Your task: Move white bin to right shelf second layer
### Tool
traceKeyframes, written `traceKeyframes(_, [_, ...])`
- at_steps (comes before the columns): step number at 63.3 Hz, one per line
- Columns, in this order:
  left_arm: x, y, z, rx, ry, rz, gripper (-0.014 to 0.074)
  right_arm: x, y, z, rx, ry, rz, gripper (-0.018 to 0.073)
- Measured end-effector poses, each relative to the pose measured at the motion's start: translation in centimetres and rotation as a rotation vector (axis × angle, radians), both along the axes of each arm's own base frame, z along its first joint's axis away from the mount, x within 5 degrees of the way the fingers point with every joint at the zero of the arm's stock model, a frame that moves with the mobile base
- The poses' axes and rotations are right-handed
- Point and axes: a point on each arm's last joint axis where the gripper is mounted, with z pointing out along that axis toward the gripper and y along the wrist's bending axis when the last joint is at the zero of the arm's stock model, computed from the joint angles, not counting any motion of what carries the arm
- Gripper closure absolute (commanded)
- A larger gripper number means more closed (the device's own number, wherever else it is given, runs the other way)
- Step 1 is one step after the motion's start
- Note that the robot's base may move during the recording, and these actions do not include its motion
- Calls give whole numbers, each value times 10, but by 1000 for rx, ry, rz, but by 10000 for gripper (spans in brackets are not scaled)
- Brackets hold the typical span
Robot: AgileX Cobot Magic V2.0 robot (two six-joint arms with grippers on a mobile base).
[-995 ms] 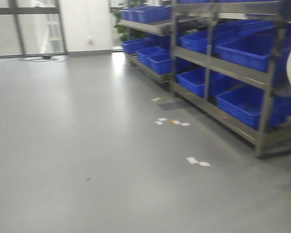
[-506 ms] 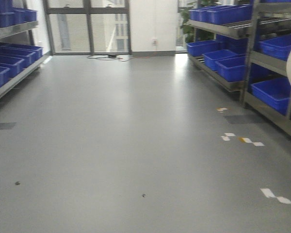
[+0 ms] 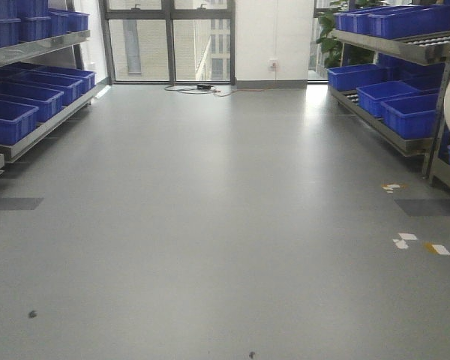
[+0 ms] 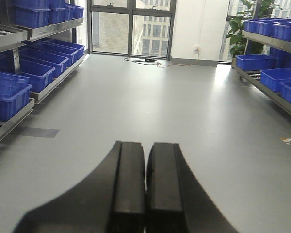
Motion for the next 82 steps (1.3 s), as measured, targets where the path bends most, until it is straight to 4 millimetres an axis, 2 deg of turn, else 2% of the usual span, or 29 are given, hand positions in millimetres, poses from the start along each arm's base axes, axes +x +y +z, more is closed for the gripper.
traceKeyframes(82, [0,0,0,0,0,0,512,0,0,0,0,0,0,510])
